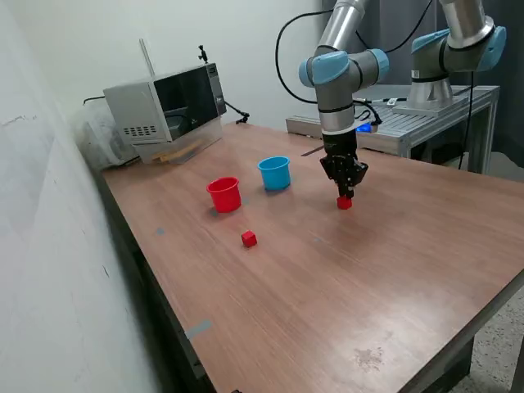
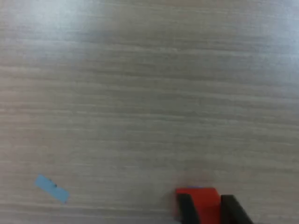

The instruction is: Place red objects in the red bin, and blue objects in the blue bin.

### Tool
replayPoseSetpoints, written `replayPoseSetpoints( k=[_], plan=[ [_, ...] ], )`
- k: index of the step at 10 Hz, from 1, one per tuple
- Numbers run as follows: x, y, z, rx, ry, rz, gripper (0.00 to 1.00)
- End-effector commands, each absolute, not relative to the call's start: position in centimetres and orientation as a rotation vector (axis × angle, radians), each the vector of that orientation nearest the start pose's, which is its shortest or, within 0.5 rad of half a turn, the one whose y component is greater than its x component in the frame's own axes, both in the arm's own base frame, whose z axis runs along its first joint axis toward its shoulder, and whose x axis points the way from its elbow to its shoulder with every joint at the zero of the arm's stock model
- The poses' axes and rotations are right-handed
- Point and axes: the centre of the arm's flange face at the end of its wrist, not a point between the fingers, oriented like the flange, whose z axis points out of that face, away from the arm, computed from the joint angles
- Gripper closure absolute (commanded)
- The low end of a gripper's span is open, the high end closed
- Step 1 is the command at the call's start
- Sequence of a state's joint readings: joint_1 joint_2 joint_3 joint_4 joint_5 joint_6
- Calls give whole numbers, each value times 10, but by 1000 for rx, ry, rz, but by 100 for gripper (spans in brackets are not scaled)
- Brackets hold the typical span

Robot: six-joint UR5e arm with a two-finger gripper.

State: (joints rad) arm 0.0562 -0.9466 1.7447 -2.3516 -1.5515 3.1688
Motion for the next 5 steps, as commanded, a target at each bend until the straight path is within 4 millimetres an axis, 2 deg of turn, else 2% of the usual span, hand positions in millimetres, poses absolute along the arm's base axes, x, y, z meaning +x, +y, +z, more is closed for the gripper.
replayPoseSetpoints(
  k=[1, 3, 4, 5],
  plan=[
    [-611, -171, 122, -2252, 2184, -46, 100],
    [-609, -178, 122, -2264, 2169, -47, 100],
    [-609, -177, 122, -2263, 2169, -45, 0],
    [-609, -177, 122, -2263, 2168, -44, 0]
  ],
)
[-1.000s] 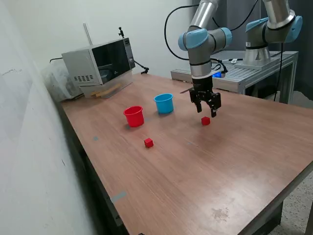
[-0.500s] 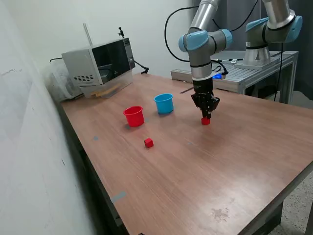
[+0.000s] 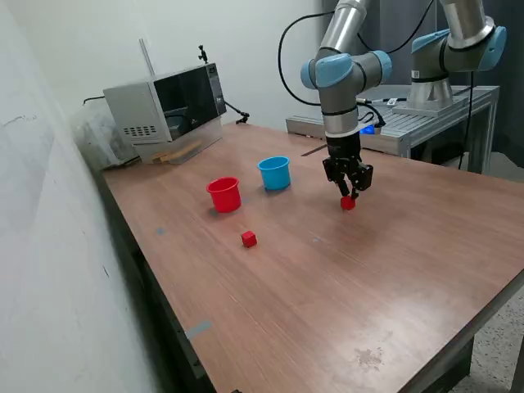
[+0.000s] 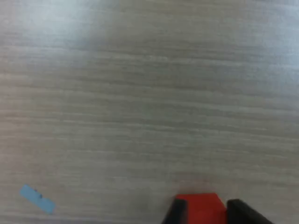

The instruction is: Place red objects in the red bin, and blue objects in the blue bin.

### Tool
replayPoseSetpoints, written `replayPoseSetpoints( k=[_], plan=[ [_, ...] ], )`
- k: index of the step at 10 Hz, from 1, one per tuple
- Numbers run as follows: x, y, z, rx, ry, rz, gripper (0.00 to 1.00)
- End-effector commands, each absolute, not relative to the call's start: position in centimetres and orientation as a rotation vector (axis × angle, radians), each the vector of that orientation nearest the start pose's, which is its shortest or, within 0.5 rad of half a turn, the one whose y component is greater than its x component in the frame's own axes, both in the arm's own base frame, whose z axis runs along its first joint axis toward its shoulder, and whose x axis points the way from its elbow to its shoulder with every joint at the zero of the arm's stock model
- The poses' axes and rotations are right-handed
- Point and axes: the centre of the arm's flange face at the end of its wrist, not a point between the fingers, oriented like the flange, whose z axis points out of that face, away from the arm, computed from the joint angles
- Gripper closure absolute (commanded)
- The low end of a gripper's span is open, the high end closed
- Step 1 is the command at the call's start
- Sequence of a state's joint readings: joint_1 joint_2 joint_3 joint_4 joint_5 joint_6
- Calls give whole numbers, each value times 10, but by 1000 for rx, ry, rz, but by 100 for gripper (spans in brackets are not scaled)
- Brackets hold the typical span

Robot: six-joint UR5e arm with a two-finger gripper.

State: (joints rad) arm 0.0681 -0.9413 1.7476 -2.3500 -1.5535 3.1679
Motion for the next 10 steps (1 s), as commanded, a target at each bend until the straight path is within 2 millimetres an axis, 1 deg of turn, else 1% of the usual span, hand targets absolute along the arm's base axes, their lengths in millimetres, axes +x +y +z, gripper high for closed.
replayPoseSetpoints(
  k=[1, 6, 8, 10],
  plan=[
    [-609, -176, 123, -2260, 2165, -33, 0],
    [-609, -176, 122, -2258, 2163, -28, 0],
    [-613, -177, 126, -2266, 2167, -18, 0],
    [-613, -176, 124, -2263, 2168, -20, 0]
  ],
)
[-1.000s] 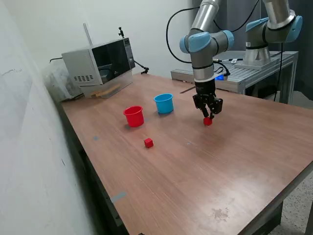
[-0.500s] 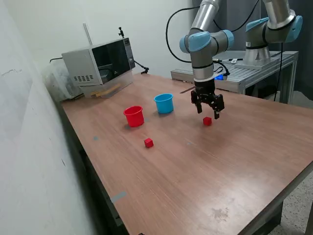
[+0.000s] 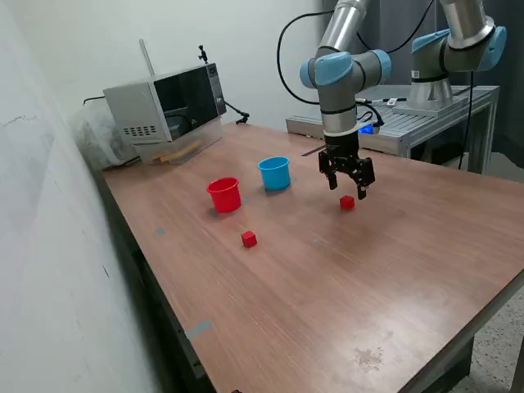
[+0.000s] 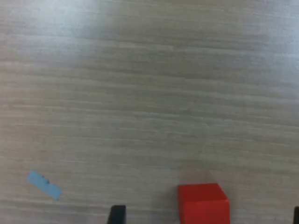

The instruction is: Place red objects in the red bin, and blue objects in the blue bin.

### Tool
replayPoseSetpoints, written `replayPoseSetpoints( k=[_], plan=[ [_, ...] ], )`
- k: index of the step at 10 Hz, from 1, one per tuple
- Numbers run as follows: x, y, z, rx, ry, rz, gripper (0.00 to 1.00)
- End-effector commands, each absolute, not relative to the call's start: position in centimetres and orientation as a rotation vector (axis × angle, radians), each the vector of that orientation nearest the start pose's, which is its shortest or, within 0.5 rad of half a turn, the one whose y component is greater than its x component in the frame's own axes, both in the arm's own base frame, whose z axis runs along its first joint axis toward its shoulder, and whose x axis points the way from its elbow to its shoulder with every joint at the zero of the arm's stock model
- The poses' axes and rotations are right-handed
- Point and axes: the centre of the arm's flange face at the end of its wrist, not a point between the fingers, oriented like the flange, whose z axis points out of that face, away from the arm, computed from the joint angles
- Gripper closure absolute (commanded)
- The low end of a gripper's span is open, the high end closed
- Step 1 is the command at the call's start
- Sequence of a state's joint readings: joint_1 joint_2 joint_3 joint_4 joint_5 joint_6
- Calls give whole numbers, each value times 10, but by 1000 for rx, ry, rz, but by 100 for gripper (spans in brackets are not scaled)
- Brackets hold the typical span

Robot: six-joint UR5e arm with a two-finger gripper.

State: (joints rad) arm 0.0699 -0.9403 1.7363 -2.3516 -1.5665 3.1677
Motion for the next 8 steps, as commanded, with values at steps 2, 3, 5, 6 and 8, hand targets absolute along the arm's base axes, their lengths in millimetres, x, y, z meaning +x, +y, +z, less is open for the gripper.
replayPoseSetpoints(
  k=[2, 3, 5, 6, 8],
  plan=[
    [-613, -176, 122, -2263, 2167, -22, 0],
    [-613, -176, 122, -2261, 2169, -22, 0],
    [-614, -176, 115, -2257, 2165, -33, 0],
    [-614, -176, 114, -2256, 2164, -35, 100],
    [-613, -176, 113, -2255, 2164, -36, 100]
  ],
)
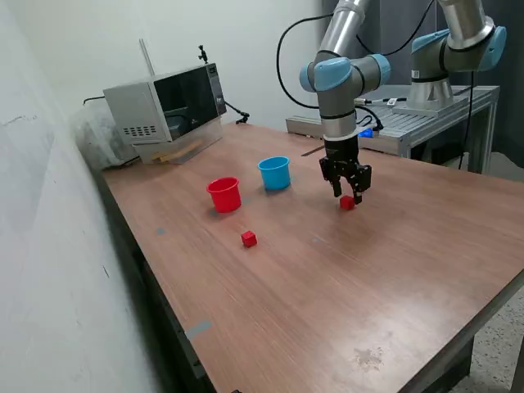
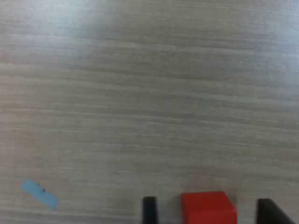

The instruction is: Place red objects in the red bin, and blue objects in the blue bin.

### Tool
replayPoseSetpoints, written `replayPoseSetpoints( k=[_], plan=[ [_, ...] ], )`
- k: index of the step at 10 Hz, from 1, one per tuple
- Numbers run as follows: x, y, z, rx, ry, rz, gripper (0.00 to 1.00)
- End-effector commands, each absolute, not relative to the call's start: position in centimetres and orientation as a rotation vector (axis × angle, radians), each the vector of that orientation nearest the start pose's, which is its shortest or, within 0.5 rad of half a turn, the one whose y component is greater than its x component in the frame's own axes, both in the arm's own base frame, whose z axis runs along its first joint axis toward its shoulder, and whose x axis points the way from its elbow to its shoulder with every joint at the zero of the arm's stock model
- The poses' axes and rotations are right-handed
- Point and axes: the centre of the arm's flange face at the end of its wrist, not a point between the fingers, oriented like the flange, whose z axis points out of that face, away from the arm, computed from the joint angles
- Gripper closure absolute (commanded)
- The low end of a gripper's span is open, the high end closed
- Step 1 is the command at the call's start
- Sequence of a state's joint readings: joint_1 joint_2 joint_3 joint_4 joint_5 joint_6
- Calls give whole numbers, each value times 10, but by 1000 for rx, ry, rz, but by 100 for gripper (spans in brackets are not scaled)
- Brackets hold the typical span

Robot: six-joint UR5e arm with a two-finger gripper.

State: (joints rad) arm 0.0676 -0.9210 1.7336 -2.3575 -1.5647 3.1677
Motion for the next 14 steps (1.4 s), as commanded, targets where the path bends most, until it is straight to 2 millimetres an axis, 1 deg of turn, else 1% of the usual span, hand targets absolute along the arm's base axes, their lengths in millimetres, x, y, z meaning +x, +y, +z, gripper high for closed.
replayPoseSetpoints(
  k=[1, 3, 4, 5, 7, 8, 9, 10, 11, 12, 13, 14],
  plan=[
    [-614, -176, 113, -2256, 2164, -35, 100],
    [-616, -176, 115, -2258, 2166, -28, 100],
    [-616, -176, 120, -2262, 2160, -16, 100],
    [-616, -175, 144, -2274, 2172, 27, 100],
    [-606, -175, 231, -2305, 2202, 90, 100],
    [-604, -172, 272, -2327, 2221, 139, 100],
    [-612, -167, 302, -2334, 2241, 177, 100],
    [-634, -156, 330, -2325, 2279, 222, 100],
    [-656, -127, 345, -2286, 2346, 273, 100],
    [-677, -115, 350, -2274, 2375, 304, 100],
    [-700, -87, 344, -2225, 2418, 318, 100],
    [-722, -60, 330, -2178, 2452, 314, 100]
  ],
)
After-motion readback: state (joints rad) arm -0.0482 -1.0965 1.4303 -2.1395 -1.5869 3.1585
